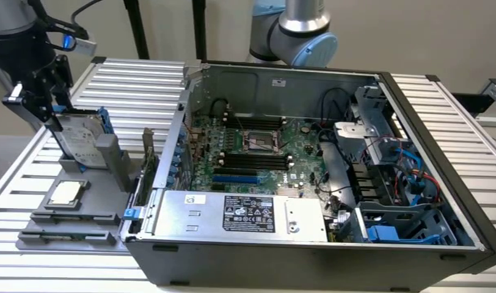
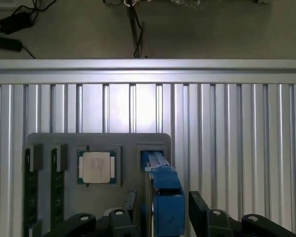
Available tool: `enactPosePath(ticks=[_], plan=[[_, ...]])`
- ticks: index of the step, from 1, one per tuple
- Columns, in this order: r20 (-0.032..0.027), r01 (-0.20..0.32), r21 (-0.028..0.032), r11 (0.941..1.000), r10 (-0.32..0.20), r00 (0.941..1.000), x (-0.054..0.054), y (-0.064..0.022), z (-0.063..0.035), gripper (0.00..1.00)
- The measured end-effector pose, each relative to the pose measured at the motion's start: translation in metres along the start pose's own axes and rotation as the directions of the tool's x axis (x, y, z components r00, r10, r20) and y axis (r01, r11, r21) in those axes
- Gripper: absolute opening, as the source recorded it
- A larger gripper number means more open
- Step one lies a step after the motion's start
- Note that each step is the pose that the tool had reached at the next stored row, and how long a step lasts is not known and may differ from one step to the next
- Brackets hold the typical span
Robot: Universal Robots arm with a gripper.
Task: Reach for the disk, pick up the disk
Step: 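Pick up the disk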
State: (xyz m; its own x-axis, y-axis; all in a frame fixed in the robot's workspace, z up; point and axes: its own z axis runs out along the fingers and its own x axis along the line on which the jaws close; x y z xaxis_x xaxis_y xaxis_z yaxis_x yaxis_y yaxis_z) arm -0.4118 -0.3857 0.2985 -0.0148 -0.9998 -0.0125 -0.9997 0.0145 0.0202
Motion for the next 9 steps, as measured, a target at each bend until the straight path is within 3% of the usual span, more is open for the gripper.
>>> enactPosePath(ticks=[9], plan=[[-0.0001, 0.005, -0.0001, 1.0, -0.005, 1.0, 0.0, 0.0023, 0.0031, 0.54]])
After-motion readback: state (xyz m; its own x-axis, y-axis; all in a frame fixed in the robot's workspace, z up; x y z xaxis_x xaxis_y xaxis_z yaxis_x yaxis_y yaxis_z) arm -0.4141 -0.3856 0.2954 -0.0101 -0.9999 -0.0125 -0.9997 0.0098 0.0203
